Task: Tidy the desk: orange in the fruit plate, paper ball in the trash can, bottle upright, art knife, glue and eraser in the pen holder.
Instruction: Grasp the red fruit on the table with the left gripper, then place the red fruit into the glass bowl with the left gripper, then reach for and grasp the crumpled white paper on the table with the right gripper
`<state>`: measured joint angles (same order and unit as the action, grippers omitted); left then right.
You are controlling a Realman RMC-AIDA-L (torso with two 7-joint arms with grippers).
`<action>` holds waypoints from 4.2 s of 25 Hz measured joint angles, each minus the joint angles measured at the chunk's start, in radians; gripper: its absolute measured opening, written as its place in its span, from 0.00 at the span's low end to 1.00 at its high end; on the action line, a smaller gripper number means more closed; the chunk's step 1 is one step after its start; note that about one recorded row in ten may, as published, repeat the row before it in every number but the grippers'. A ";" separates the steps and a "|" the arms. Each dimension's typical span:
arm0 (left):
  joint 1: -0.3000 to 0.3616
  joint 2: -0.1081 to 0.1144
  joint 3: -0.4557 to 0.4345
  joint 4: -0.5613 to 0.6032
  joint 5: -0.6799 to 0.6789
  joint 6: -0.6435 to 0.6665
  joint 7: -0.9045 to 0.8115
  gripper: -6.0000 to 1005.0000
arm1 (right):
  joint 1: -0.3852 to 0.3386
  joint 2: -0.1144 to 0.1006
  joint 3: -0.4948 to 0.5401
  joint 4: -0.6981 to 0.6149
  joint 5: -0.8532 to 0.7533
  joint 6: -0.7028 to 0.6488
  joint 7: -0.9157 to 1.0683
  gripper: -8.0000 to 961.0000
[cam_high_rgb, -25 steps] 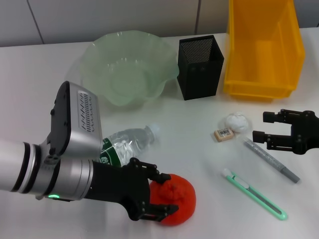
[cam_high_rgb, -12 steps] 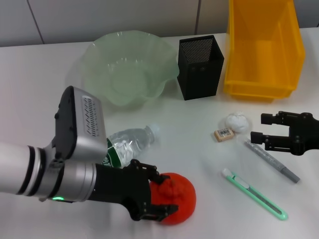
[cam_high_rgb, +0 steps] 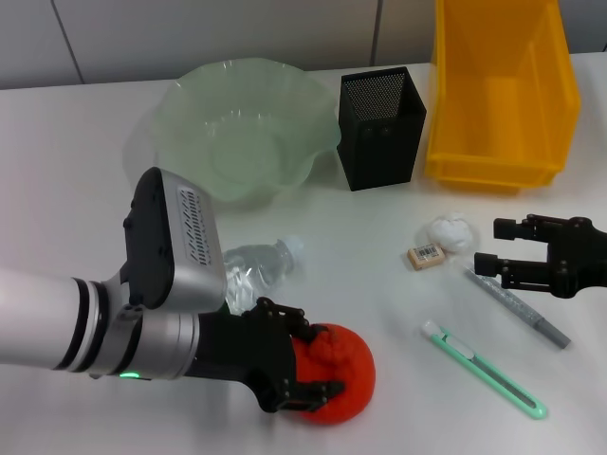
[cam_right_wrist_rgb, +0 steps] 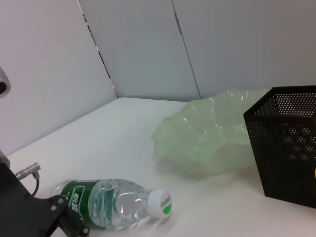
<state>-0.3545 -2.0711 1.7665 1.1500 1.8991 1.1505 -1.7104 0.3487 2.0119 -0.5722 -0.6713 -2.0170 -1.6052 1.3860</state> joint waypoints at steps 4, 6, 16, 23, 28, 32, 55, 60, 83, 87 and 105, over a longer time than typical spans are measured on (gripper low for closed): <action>-0.005 0.000 0.000 -0.001 0.000 0.005 -0.002 0.63 | 0.000 -0.001 0.000 0.009 0.000 0.004 0.000 0.79; -0.006 0.000 -0.002 -0.001 0.000 0.005 -0.003 0.59 | -0.001 -0.001 0.000 0.015 0.000 0.006 -0.002 0.79; -0.015 0.000 -0.001 0.008 0.018 0.010 -0.041 0.36 | -0.002 -0.002 0.014 0.016 0.000 0.019 -0.009 0.79; -0.013 0.000 -0.003 0.095 0.026 0.087 -0.098 0.21 | -0.003 -0.001 0.025 0.022 0.000 0.038 -0.012 0.79; -0.006 0.001 -0.009 0.166 0.036 0.116 -0.133 0.16 | -0.004 -0.001 0.025 0.023 0.000 0.047 -0.016 0.79; -0.005 0.002 -0.017 0.218 0.052 0.123 -0.152 0.12 | -0.007 -0.001 0.025 0.024 0.000 0.048 -0.020 0.79; -0.071 -0.004 -0.119 0.204 0.106 -0.548 -0.092 0.06 | 0.002 0.010 0.015 0.050 -0.007 0.040 -0.024 0.79; -0.113 -0.003 -0.092 0.121 0.105 -0.689 -0.081 0.06 | -0.006 0.013 0.020 0.052 -0.008 0.042 -0.035 0.79; -0.227 -0.005 -0.052 -0.153 0.119 -0.870 -0.054 0.06 | -0.007 0.013 0.022 0.066 -0.002 0.032 -0.049 0.79; -0.225 -0.006 -0.044 -0.155 0.117 -0.869 -0.058 0.10 | -0.007 0.013 0.022 0.067 -0.003 0.029 -0.048 0.79; -0.135 -0.004 -0.050 -0.029 0.106 -0.825 -0.133 0.60 | -0.018 0.010 0.022 0.061 -0.002 0.018 -0.037 0.79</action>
<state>-0.4899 -2.0748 1.7169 1.1205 2.0050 0.3256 -1.8439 0.3303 2.0216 -0.5499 -0.6106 -2.0193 -1.5867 1.3492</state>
